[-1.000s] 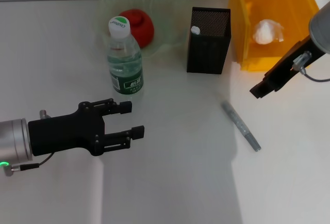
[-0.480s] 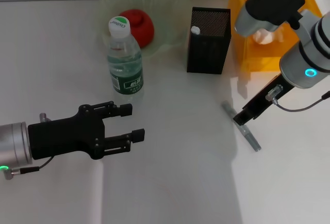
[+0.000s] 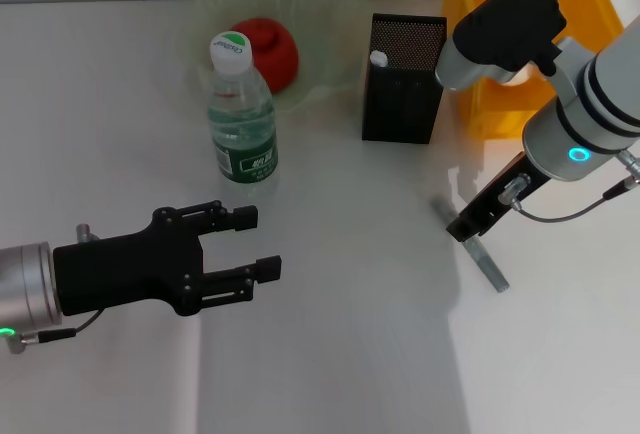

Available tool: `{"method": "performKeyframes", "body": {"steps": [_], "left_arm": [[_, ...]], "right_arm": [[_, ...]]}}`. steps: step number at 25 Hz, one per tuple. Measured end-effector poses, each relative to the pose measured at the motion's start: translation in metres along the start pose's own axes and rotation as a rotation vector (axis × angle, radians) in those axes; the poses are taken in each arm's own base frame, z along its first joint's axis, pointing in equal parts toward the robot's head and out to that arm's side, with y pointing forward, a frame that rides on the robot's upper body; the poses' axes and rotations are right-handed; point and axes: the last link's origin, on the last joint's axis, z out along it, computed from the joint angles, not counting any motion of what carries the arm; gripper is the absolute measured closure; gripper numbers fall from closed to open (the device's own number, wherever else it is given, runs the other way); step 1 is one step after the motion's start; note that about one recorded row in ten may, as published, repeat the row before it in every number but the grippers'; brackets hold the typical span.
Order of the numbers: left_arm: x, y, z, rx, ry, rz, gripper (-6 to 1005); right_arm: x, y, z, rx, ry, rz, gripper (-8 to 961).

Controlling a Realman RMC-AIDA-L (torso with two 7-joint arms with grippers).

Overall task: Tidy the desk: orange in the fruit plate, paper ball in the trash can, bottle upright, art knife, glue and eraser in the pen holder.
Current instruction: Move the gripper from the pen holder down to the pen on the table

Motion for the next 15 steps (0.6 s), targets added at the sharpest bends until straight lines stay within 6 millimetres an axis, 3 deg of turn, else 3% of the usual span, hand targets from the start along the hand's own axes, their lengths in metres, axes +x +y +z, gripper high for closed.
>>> {"method": "performKeyframes", "body": {"steps": [15], "left_arm": [[-0.0003, -0.0006, 0.0003, 0.004, -0.002, 0.0, 285]], "right_arm": [[-0.0018, -0.0011, 0.0079, -0.004, -0.005, 0.001, 603]]}}
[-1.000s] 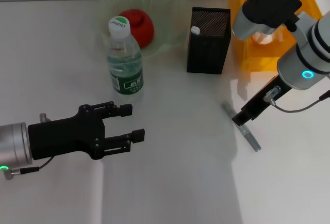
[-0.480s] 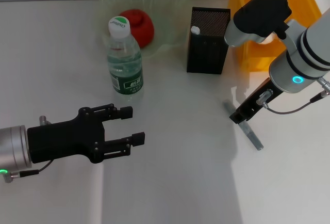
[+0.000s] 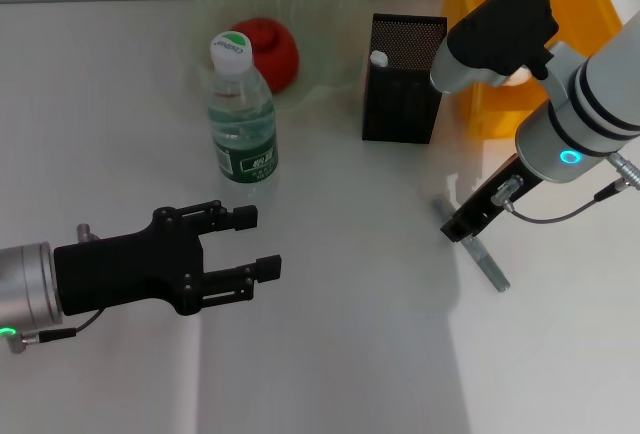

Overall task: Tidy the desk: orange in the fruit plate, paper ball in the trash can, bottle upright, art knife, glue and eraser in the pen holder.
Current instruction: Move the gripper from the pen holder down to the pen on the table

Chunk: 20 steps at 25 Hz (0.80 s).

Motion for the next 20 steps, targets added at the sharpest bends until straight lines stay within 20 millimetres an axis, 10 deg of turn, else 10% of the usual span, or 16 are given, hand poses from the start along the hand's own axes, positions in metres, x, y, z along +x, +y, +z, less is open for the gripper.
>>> {"method": "performKeyframes", "body": {"steps": [20], "left_arm": [[0.001, -0.001, 0.0023, 0.0, 0.0, 0.002, 285]], "right_arm": [[-0.0032, 0.0006, 0.0054, 0.009, 0.009, -0.015, 689]]}}
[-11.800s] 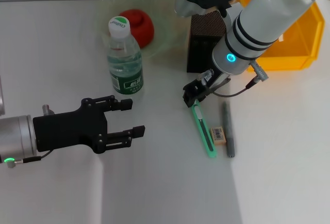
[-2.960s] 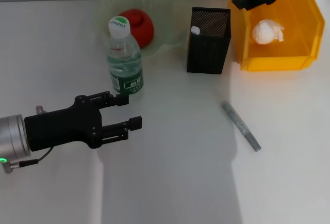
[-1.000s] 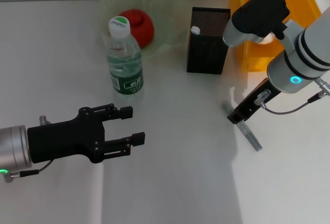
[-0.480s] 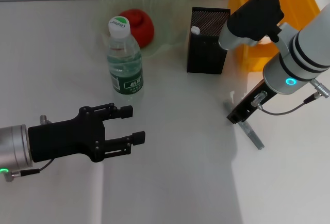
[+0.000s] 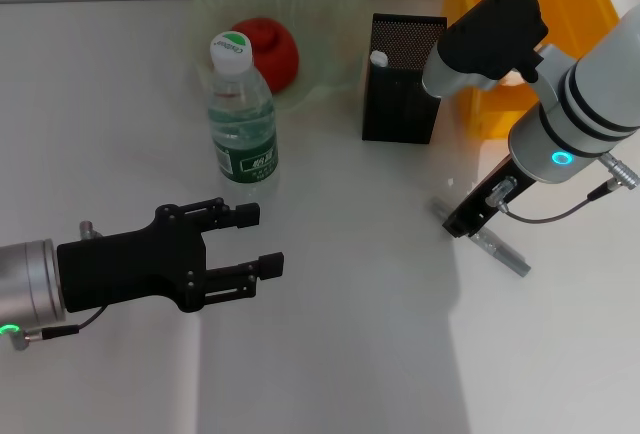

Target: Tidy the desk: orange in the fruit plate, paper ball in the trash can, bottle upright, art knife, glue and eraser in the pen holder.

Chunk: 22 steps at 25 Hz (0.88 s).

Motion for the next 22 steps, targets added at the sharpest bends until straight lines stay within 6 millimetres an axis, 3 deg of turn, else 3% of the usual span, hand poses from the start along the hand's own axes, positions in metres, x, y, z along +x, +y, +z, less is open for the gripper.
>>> {"method": "performKeyframes", "body": {"steps": [6, 10, 12, 13, 14, 15, 20, 22], "left_arm": [[-0.001, 0.0, 0.0, 0.001, -0.001, 0.005, 285], [-0.001, 0.0, 0.0, 0.002, -0.001, 0.005, 285], [-0.001, 0.0, 0.0, 0.002, 0.0, 0.006, 285], [-0.001, 0.0, 0.0, 0.003, 0.001, 0.007, 285], [0.0, 0.0, 0.0, 0.005, 0.003, 0.008, 285], [0.0, 0.0, 0.0, 0.005, 0.004, 0.008, 285], [0.0, 0.0, 0.0, 0.005, 0.005, 0.006, 285], [0.0, 0.0, 0.001, 0.004, 0.005, 0.006, 285]], "right_arm": [[-0.001, 0.0, -0.002, 0.002, -0.01, -0.001, 749], [-0.004, 0.001, -0.017, 0.012, -0.059, -0.011, 806], [-0.006, 0.001, -0.036, 0.027, -0.12, -0.012, 819], [-0.007, -0.002, -0.063, 0.04, -0.226, 0.009, 819], [-0.007, -0.002, -0.063, 0.04, -0.226, 0.009, 819], [-0.006, -0.005, -0.077, 0.04, -0.298, 0.031, 820], [0.006, -0.029, -0.141, -0.004, -0.785, 0.11, 821], [0.01, -0.042, -0.151, -0.035, -0.975, 0.136, 821]]}}
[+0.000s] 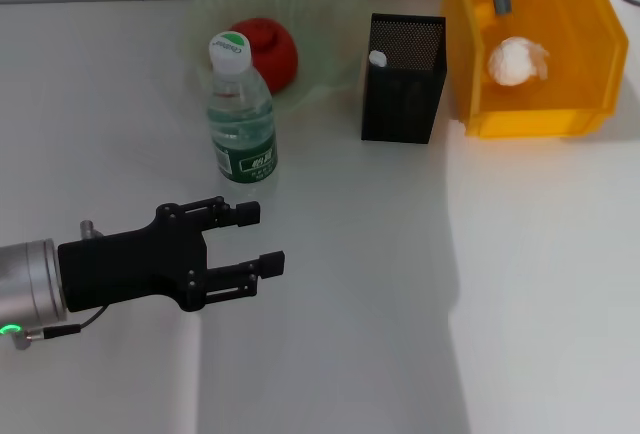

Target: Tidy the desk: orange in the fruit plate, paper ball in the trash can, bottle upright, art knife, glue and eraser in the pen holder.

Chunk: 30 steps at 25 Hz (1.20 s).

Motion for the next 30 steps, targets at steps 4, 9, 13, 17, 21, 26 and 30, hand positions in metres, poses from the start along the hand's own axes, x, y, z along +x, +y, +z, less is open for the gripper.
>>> {"method": "performKeyframes", "body": {"steps": [4, 9, 13, 17, 21, 26, 30], "left_arm": [[0.001, 0.0, 0.001, -0.002, 0.0, 0.002, 285], [0.001, 0.0, 0.001, -0.005, 0.003, 0.001, 285], [0.001, 0.001, 0.001, -0.008, 0.006, -0.001, 285], [0.001, 0.002, 0.001, -0.009, 0.007, 0.0, 285], [0.001, 0.002, 0.0, -0.01, 0.004, -0.001, 285], [0.002, 0.001, 0.0, -0.015, 0.001, -0.002, 285], [0.002, 0.002, -0.001, -0.02, 0.002, -0.001, 285]], "right_arm": [[0.014, -0.032, 0.008, -0.063, -0.198, 0.14, 822], [0.054, -0.059, 0.046, -0.073, -0.255, 0.305, 823], [0.067, -0.059, 0.066, -0.071, -0.231, 0.325, 805], [0.074, -0.061, 0.081, -0.031, -0.179, 0.304, 768], [0.077, -0.057, 0.087, -0.051, -0.115, 0.262, 732], [0.08, -0.056, 0.086, -0.057, -0.094, 0.263, 686], [0.084, -0.053, 0.074, -0.091, -0.113, 0.263, 611]]}}
